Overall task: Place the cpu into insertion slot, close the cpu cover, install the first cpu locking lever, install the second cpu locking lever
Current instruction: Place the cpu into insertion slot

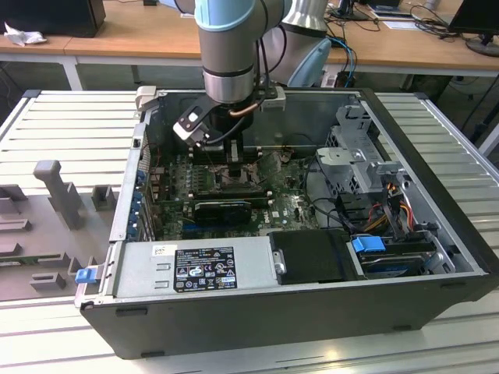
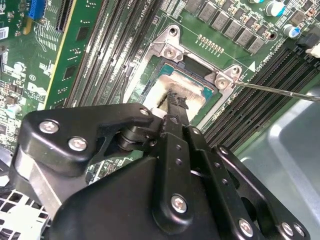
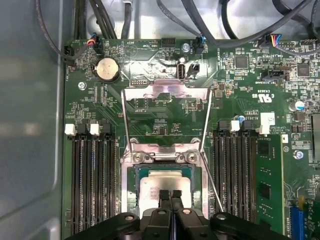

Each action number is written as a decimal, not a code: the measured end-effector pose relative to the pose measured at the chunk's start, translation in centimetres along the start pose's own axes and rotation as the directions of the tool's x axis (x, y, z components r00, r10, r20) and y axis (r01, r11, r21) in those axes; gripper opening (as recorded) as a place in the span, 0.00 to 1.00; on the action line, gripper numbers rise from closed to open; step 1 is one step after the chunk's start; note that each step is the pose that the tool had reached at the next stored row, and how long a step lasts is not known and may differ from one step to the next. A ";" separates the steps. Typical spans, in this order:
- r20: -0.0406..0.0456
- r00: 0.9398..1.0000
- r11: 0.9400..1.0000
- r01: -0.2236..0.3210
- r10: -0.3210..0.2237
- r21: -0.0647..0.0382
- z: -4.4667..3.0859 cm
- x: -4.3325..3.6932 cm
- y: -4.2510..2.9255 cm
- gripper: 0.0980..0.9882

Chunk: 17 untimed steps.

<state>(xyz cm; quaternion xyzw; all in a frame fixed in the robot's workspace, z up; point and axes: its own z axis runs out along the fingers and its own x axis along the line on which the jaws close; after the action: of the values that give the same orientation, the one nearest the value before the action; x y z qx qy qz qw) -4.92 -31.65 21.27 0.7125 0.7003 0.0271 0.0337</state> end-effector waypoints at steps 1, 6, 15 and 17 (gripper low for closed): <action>0.000 1.000 1.000 0.000 0.000 0.000 -0.02 0.00 0.00 0.01; 0.000 1.000 1.000 0.000 0.000 0.000 -0.08 -0.01 0.01 0.01; 0.000 1.000 1.000 0.000 0.000 0.000 -0.53 -0.02 0.05 0.01; 0.000 1.000 1.000 0.000 0.000 0.000 -0.96 -0.03 0.09 0.01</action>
<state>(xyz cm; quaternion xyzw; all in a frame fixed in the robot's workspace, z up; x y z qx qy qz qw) -4.91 -31.67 22.23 0.7125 0.7003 0.0272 0.0337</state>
